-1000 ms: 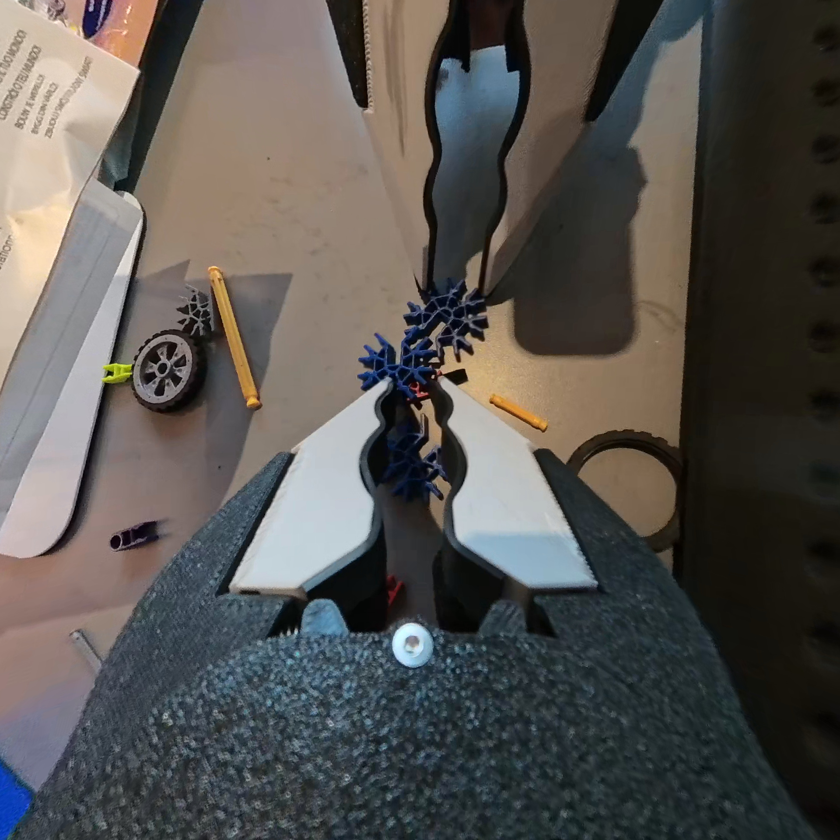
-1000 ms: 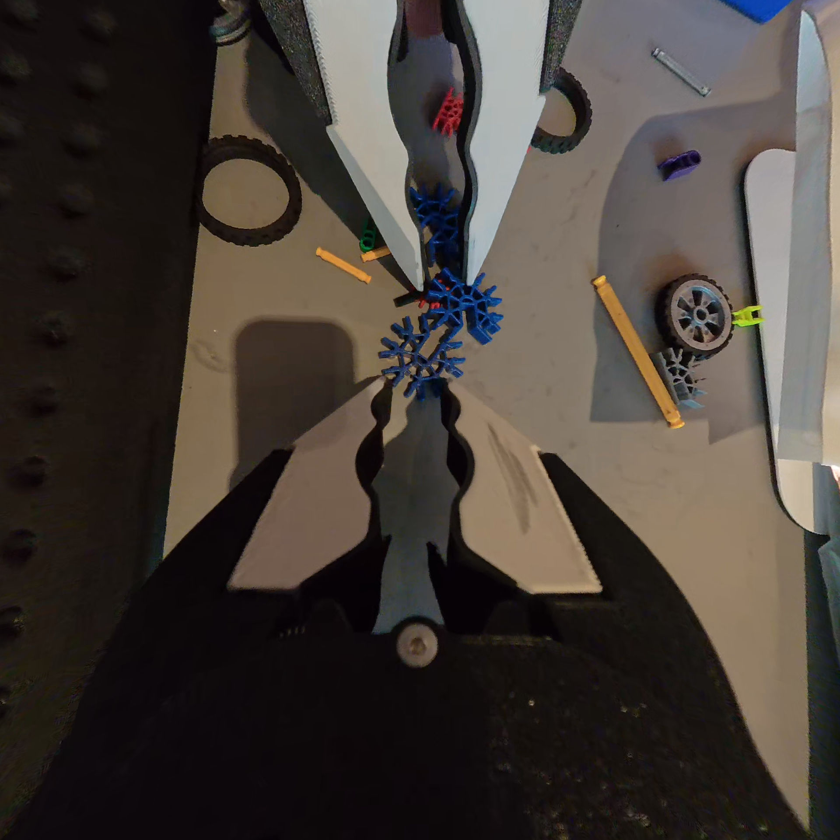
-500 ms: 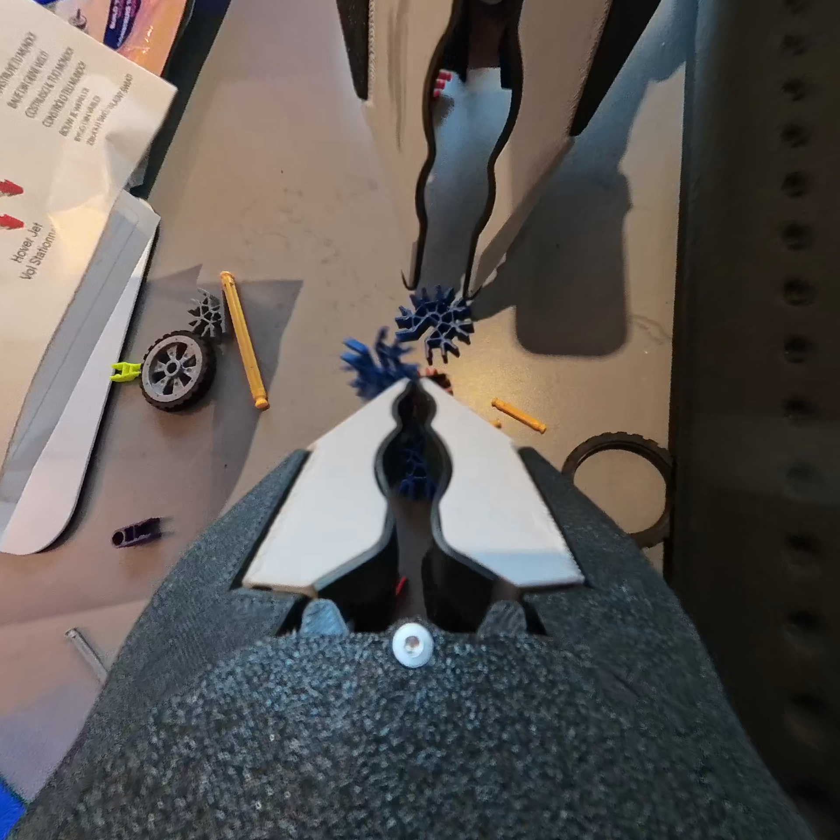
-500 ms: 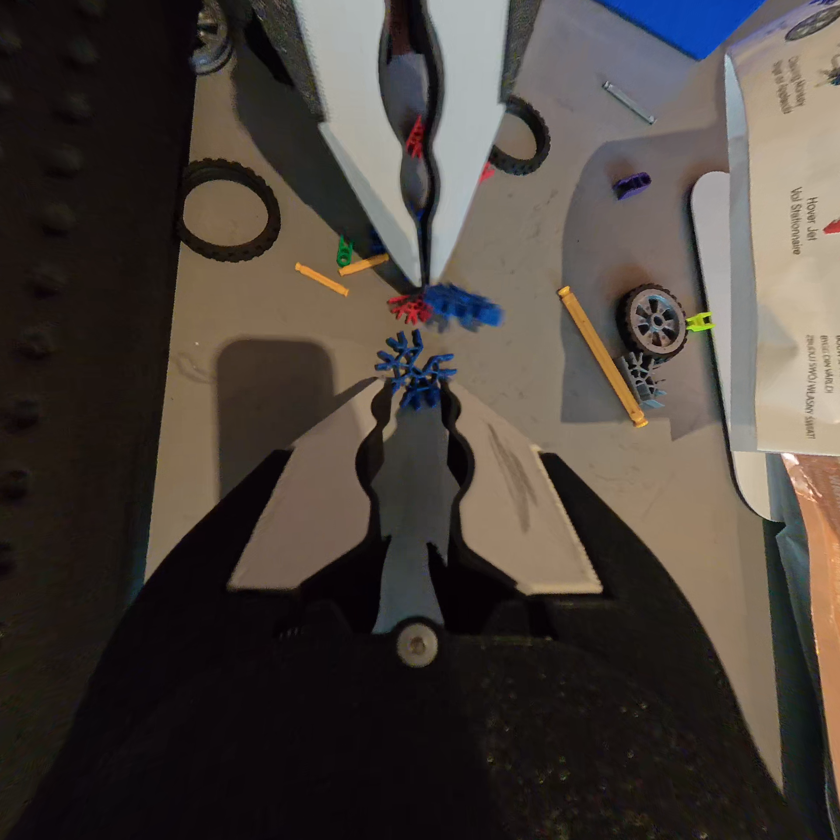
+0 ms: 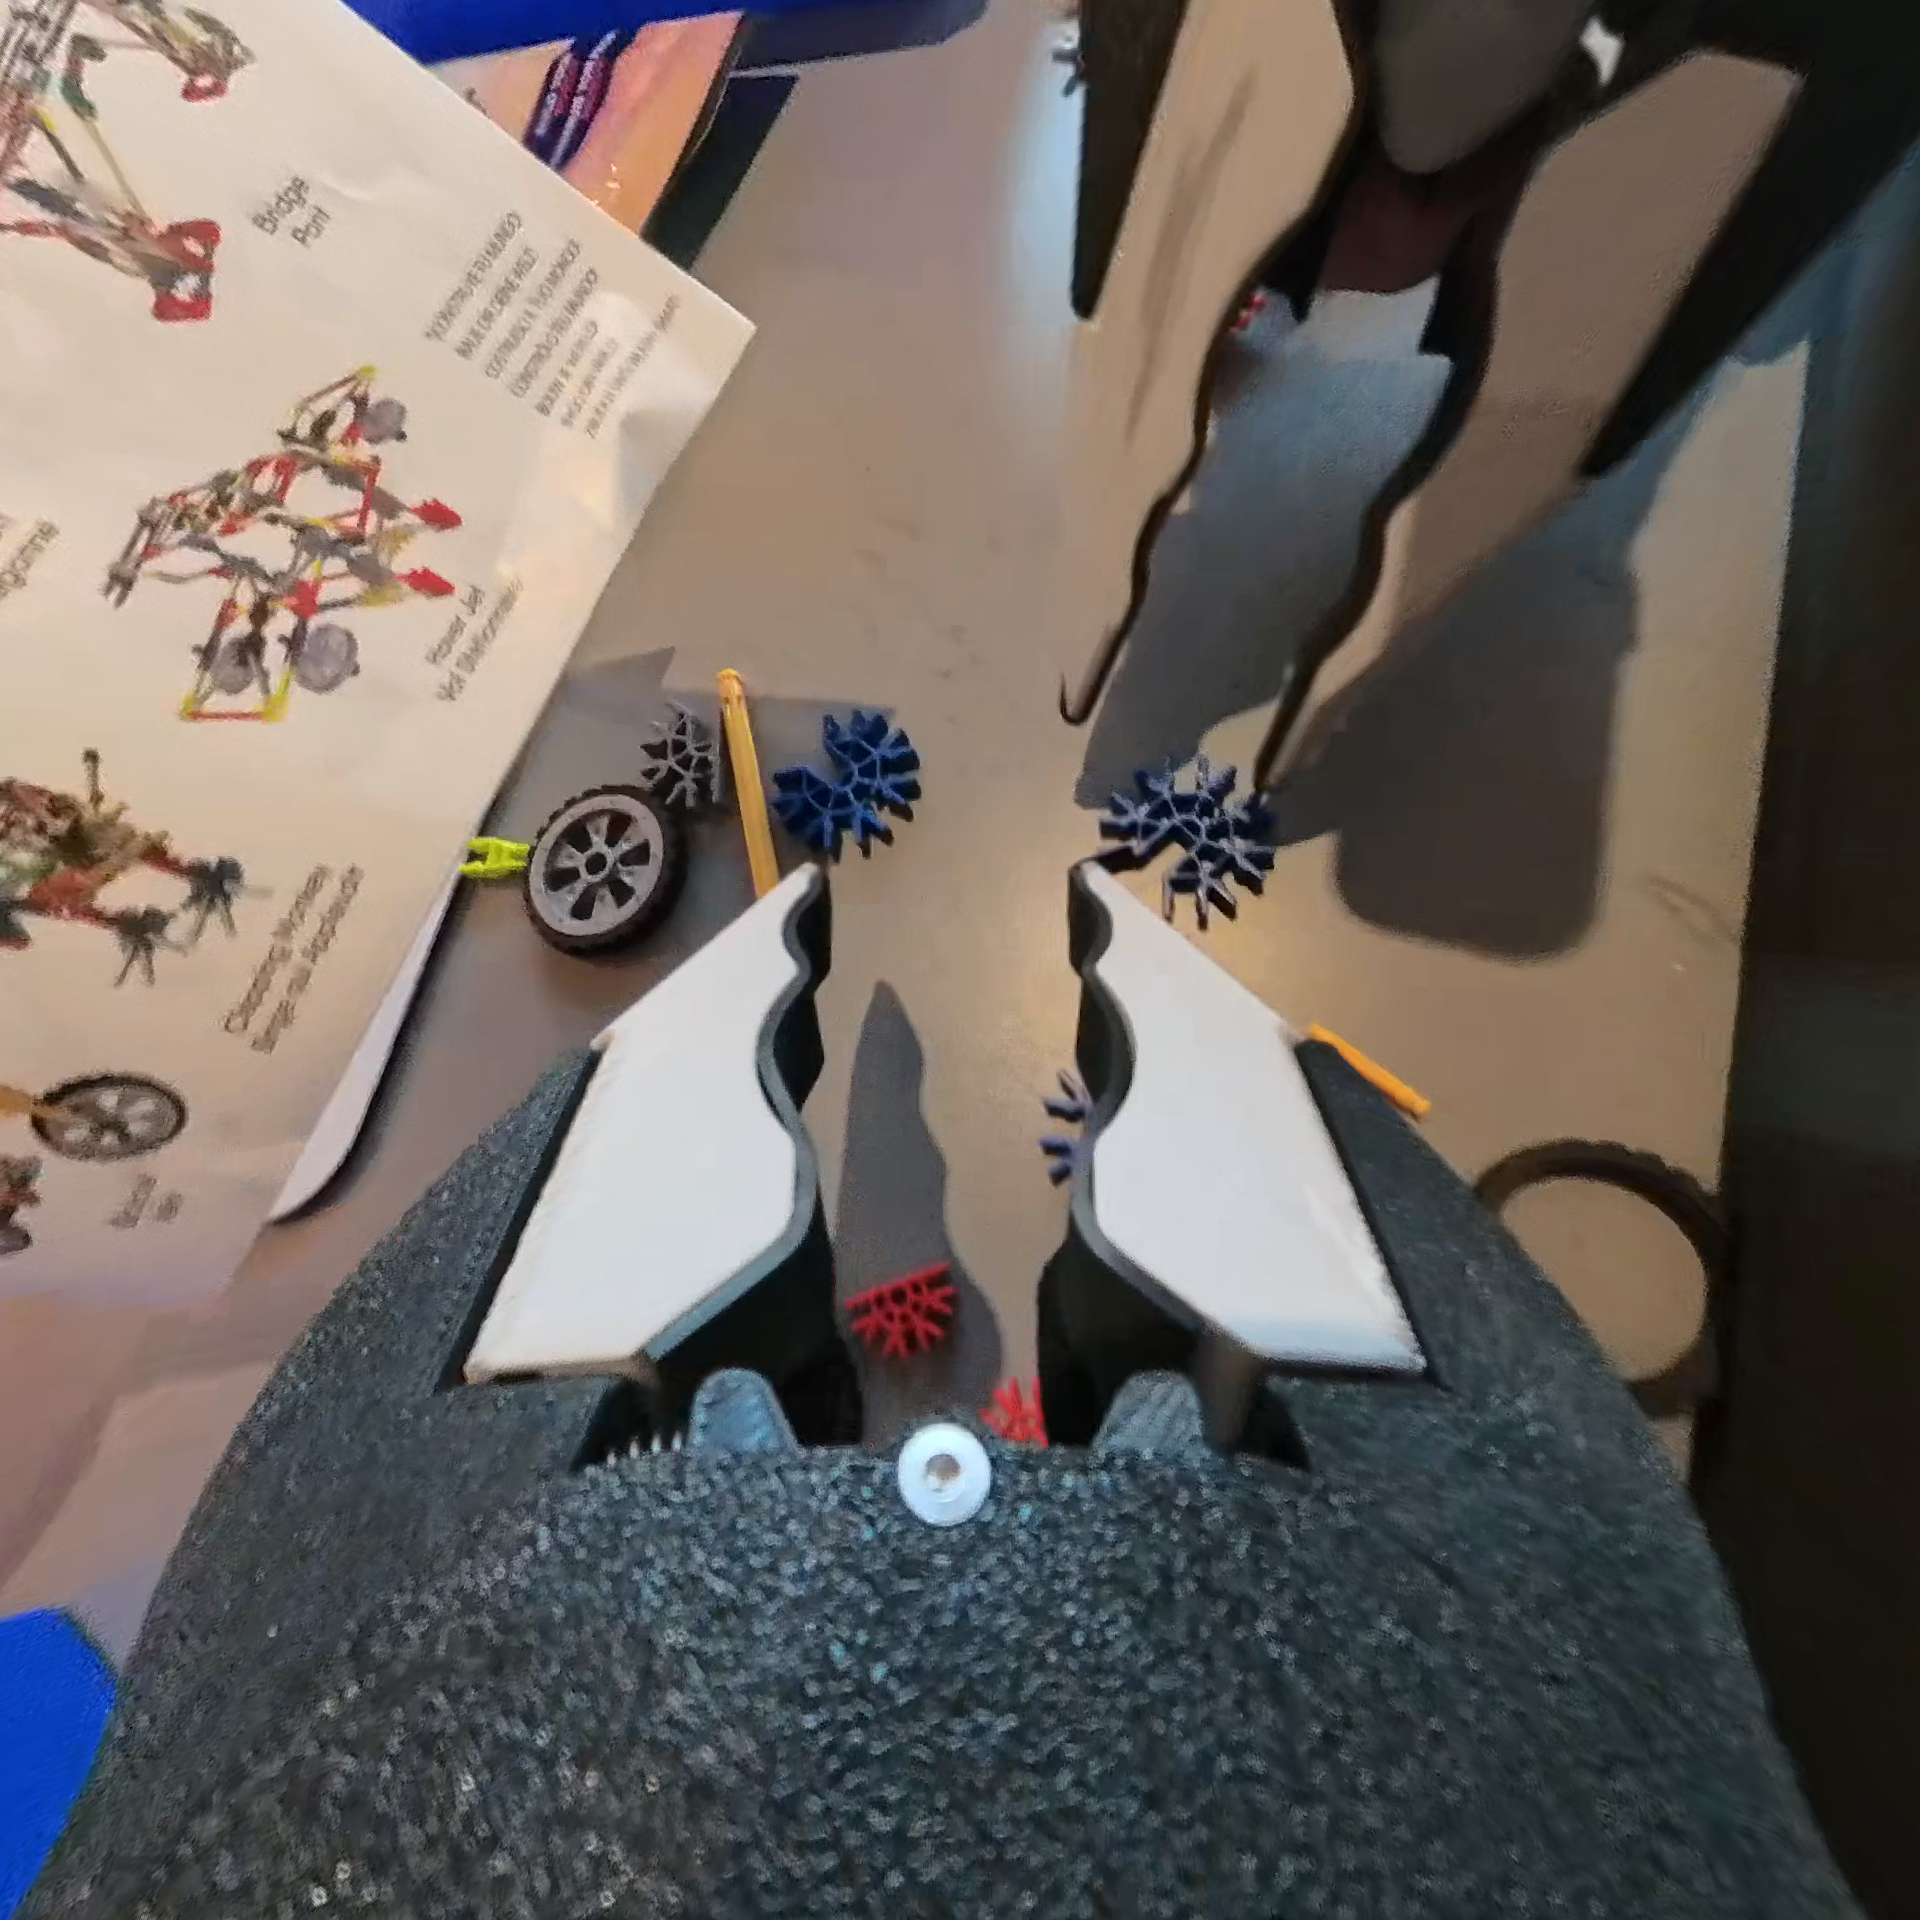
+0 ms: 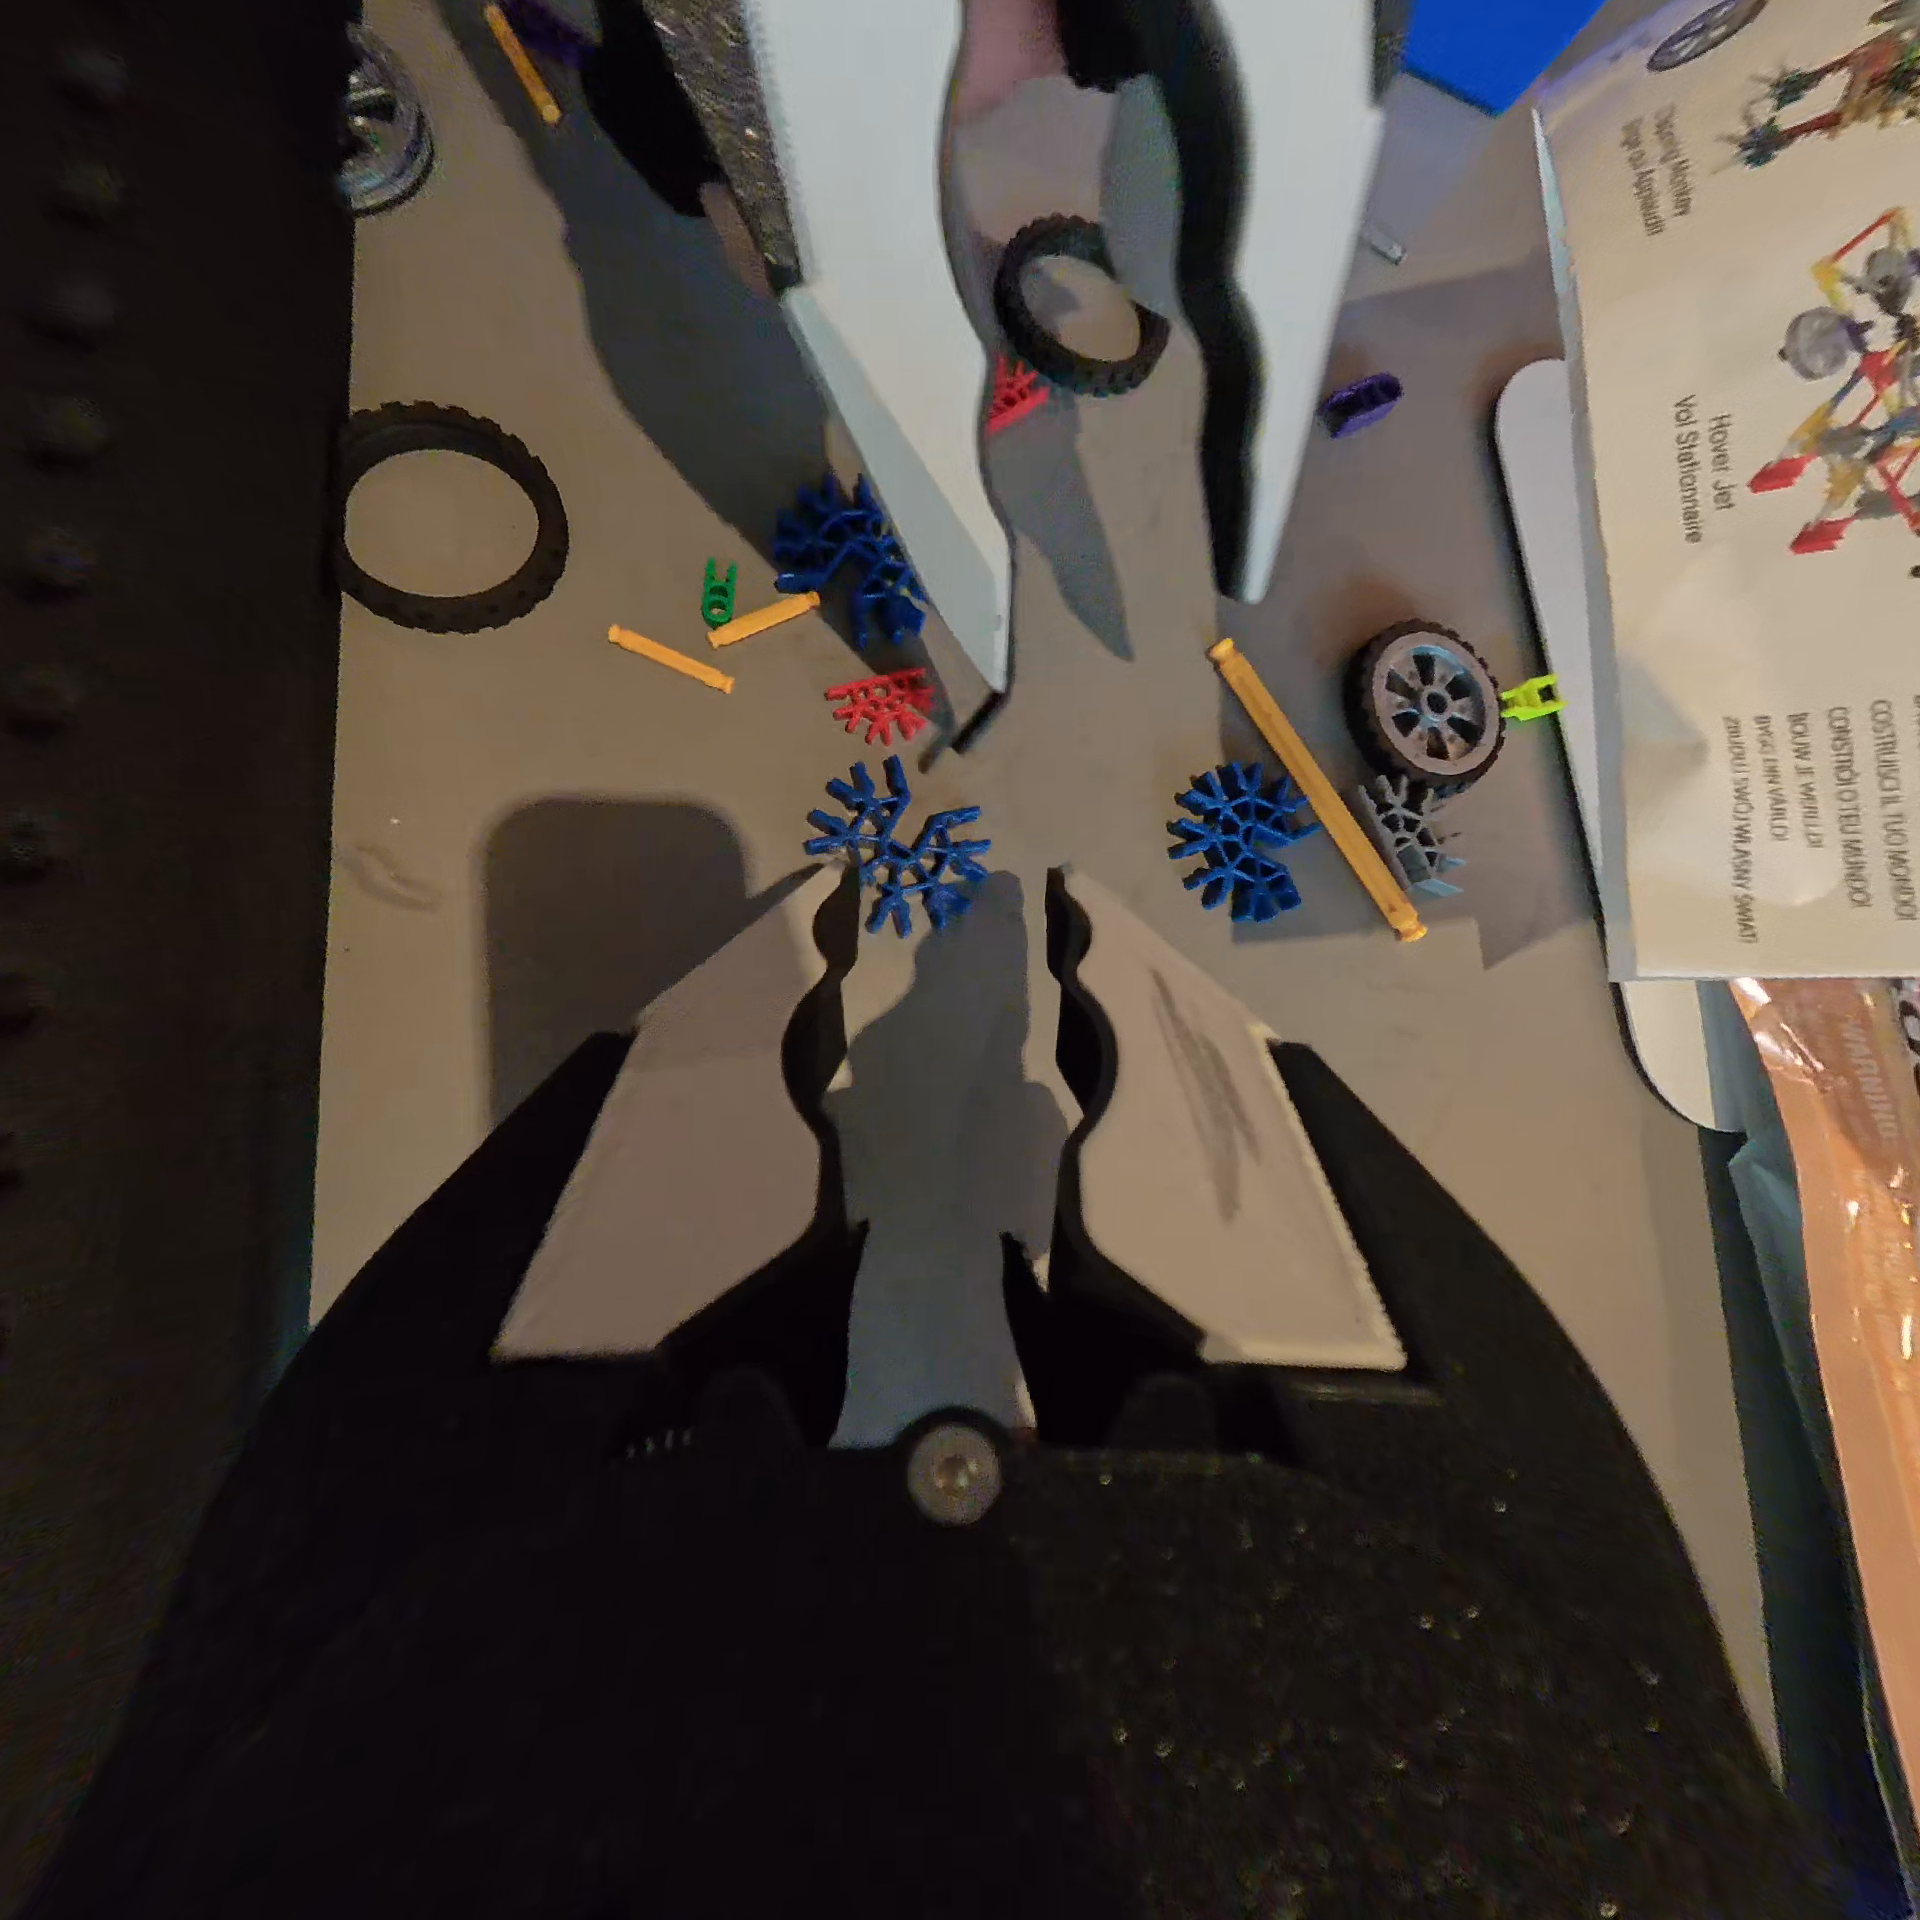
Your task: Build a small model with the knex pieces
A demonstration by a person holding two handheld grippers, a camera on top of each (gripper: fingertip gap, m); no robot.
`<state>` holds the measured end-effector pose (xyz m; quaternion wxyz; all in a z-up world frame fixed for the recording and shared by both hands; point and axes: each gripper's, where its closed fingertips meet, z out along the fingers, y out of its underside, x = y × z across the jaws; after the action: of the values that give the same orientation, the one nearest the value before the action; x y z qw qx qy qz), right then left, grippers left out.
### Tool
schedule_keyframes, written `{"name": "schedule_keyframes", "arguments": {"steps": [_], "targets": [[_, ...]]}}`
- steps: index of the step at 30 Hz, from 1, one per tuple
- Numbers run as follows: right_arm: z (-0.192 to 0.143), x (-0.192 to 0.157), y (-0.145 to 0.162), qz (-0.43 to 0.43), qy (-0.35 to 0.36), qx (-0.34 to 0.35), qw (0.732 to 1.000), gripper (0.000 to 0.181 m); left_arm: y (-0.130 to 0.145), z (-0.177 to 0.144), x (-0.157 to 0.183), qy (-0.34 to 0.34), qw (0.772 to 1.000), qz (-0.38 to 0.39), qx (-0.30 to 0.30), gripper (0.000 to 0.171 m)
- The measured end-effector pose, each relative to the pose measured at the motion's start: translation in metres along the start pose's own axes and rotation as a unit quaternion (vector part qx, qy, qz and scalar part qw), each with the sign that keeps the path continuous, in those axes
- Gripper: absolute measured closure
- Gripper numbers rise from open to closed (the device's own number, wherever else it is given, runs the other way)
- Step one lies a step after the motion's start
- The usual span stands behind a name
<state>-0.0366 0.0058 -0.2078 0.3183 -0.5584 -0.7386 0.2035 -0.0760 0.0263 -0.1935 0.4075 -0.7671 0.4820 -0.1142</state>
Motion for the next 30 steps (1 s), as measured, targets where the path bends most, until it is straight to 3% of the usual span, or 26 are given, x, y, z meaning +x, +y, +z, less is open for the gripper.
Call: {"name": "schedule_keyframes", "arguments": {"steps": [3,14,24,30], "targets": [[0.002,-0.004,0.002,-0.004,-0.005,-0.009,1.0,0.144,0.0,0.017,-0.007,0.002,1.0,0.002,-0.018,0.122],[0.001,-0.006,0.004,-0.002,-0.012,-0.012,1.0,0.144,0.0,0.054,-0.019,0.013,0.998,-0.018,-0.053,0.142],[-0.003,0.005,-0.003,0.02,0.006,0.012,1.0,0.144,0.006,0.037,0.003,0.038,0.998,0.013,-0.056,0.157],[0.01,0.007,0.0,0.034,0.01,0.001,0.999,0.136,0.013,0.014,0.014,0.047,0.998,0.007,-0.03,0.146]]}}
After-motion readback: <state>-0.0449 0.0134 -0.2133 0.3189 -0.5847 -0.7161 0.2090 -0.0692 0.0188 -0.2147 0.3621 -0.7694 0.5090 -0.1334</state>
